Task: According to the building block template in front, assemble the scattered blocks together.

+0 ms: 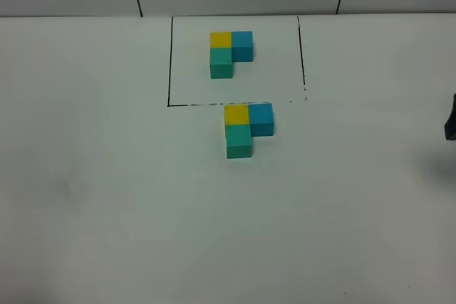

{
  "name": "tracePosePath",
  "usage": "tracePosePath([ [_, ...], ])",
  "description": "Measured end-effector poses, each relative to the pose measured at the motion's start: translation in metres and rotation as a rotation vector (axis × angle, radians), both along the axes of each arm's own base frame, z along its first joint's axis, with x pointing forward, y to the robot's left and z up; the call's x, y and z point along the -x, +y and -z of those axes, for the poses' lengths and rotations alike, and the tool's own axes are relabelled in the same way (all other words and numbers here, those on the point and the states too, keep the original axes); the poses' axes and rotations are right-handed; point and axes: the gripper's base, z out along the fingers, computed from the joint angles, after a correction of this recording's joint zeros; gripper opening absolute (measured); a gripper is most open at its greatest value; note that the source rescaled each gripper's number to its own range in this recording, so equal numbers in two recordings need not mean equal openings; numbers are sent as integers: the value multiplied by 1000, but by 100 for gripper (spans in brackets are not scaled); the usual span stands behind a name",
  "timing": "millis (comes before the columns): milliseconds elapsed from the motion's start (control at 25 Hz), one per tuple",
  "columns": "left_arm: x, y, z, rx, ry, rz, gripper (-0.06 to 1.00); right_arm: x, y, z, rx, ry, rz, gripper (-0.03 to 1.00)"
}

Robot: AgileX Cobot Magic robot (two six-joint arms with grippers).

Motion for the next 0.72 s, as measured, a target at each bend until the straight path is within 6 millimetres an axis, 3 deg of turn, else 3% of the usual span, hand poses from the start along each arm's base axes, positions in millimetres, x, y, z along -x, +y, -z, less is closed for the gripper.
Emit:
tracePosePath([
  [440,0,0,0,0,0,0,75,120,16,-30,32,-234,-8,100],
  [720,0,0,0,0,0,0,75,180,30,-30,37,-380,-78,100],
])
